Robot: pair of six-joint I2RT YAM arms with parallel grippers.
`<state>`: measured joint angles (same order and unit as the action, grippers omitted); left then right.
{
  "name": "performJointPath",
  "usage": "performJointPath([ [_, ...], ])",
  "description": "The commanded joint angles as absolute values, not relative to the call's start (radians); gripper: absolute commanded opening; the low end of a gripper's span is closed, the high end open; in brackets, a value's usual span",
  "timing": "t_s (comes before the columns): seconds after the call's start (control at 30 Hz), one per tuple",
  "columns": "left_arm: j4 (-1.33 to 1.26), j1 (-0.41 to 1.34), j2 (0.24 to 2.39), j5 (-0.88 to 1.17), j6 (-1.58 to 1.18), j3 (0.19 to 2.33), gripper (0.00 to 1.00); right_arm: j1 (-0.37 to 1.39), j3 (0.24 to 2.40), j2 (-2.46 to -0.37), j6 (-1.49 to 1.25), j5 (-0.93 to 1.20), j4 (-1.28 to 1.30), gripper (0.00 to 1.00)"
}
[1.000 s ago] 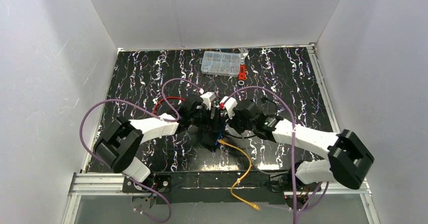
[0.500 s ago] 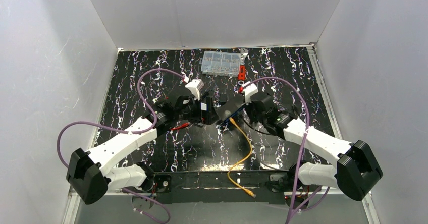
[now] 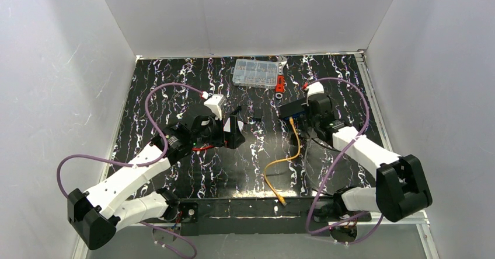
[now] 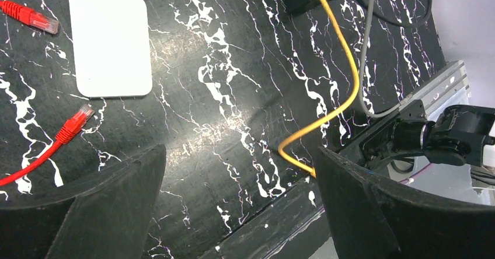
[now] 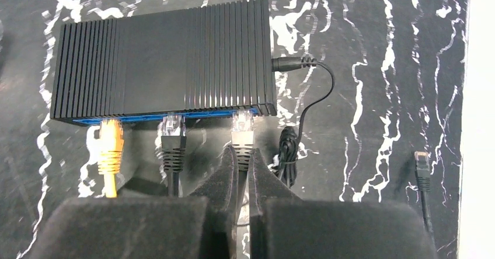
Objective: Insert the plug into the switch port
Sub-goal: Insert the connector into the switch port.
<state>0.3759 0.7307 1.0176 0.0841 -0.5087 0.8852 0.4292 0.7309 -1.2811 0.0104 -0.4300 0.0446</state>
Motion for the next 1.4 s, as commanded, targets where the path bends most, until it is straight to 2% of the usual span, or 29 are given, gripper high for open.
performJointPath([
  [0.0,0.402,0.735,1.005,0.077,-0.502,0.874,0.98,0.349,0.810,-1.322,-0.031,-0.470,-0.102,0.01],
  [0.4,0.408,0.735,1.003,0.086,-0.501,0.872,0.98,0.166,1.008,-1.607,-0.038,-0.457,-0.083,0.01],
  [0.7,0.407,0.735,1.001,0.071,-0.504,0.862,0.98,0.058,1.229,-1.796,-0.056,-0.378,0.083,0.02],
  [0.97,0.407,0.735,1.008,0.071,-0.506,0.862,0.98,0.015,1.357,-1.884,-0.089,-0.280,0.201,0.33],
  [1.07,0.415,0.735,1.006,0.066,-0.504,0.862,0.98,0.012,1.370,-1.883,-0.097,-0.276,0.216,0.41],
  [1.17,0.420,0.735,1.000,0.063,-0.503,0.858,0.98,0.011,1.374,-1.849,-0.100,-0.255,0.221,0.47],
  [1.37,0.422,0.734,0.997,0.053,-0.500,0.866,0.98,0.011,1.334,-1.707,-0.112,-0.132,0.203,0.50],
])
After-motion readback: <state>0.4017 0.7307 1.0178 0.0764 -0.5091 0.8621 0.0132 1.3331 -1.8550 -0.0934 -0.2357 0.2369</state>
